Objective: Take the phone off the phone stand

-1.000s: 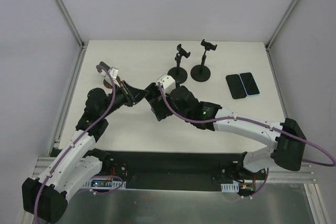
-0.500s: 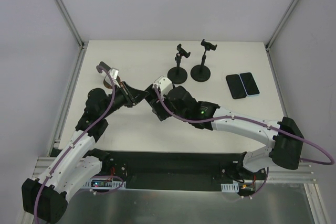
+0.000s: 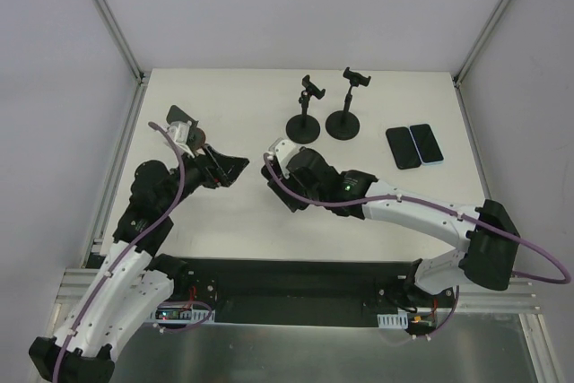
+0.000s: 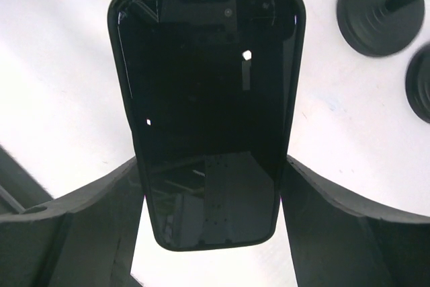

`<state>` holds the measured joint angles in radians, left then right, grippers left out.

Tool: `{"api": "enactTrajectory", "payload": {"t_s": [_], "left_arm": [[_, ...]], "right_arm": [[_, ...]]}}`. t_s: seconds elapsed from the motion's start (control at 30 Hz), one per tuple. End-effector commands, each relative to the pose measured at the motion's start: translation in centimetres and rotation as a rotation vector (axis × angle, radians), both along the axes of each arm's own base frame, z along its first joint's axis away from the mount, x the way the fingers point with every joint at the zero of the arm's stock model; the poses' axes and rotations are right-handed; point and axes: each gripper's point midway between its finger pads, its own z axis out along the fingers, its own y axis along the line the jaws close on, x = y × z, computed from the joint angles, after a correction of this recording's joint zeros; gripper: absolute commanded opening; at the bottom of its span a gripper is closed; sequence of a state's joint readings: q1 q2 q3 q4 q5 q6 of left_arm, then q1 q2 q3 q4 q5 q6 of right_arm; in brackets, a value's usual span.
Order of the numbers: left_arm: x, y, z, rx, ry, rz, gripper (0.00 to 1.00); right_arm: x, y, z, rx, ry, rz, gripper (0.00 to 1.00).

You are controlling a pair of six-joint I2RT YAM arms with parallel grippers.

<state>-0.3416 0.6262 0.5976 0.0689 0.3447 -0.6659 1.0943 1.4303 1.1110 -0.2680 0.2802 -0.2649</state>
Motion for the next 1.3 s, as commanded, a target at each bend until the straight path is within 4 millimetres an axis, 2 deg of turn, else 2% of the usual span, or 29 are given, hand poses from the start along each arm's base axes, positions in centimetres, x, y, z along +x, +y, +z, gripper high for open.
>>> {"api": "enactTrajectory", "payload": {"t_s": [0.0,0.07,0.1,0.17,0.2,0.3,0.4,0.47,0.5,0.53,0.57,0.6,0.63,0.8,1.03,1.27], "left_arm": [[-0.6,3.3,0.7,0.175,-0.103,0.124,0.81],[-1.3,4.6,0.7,0.234,-0.147,0.16,0.89],[-1.7,5.2,-0.2,0.27,-0.126,0.172,0.91],[-2.1,6.9,-0.4,0.331,-0.159,0.235,0.99],[-2.4,7.5,-1.5,0.366,-0.138,0.249,0.99],[-2.8,9.5,-2.0,0.436,-0.163,0.324,0.99],[-3.0,11.0,-3.0,0.495,-0.172,0.376,0.99],[-3.0,11.5,-3.7,0.518,-0.173,0.397,0.99],[-3.0,11.7,-4.0,0.522,-0.169,0.404,0.99],[-3.0,11.8,-4.2,0.527,-0.17,0.409,0.99],[-3.0,11.9,-4.5,0.531,-0.166,0.412,0.99],[-2.9,12.0,-5.1,0.543,-0.155,0.415,0.99],[-2.8,12.1,-5.3,0.552,-0.152,0.419,0.99],[-2.2,12.3,-5.3,0.593,-0.15,0.419,0.99],[-2.0,12.1,-5.7,0.601,-0.138,0.404,0.99],[-1.9,12.2,-5.8,0.6,-0.133,0.41,0.99]], "right_arm": [[2.6,-4.1,1.7,-0.048,-0.034,-0.114,0.35],[4.1,-6.5,0.5,-0.072,0.028,-0.193,0.35],[4.2,-7.8,-0.3,-0.105,0.063,-0.221,0.35],[6.0,-10.4,-0.9,-0.122,0.103,-0.315,0.35],[7.1,-12.5,-1.4,-0.136,0.127,-0.379,0.35],[8.8,-15.0,-2.4,-0.155,0.191,-0.478,0.36],[11.5,-19.1,-3.5,-0.184,0.246,-0.621,0.36],[12.9,-20.0,-4.5,-0.198,0.278,-0.655,0.37],[13.7,-21.2,-5.0,-0.201,0.292,-0.691,0.37],[14.2,-21.5,-5.3,-0.2,0.309,-0.698,0.37],[14.7,-22.0,-6.6,-0.217,0.342,-0.711,0.37],[15.6,-22.7,-6.5,-0.205,0.351,-0.735,0.38],[15.9,-22.8,-7.7,-0.217,0.389,-0.738,0.37],[18.1,-24.5,-8.9,-0.205,0.436,-0.786,0.39],[19.6,-26.0,-10.5,-0.22,0.469,-0.804,0.42],[19.8,-26.9,-12.4,-0.254,0.523,-0.799,0.45]]}}
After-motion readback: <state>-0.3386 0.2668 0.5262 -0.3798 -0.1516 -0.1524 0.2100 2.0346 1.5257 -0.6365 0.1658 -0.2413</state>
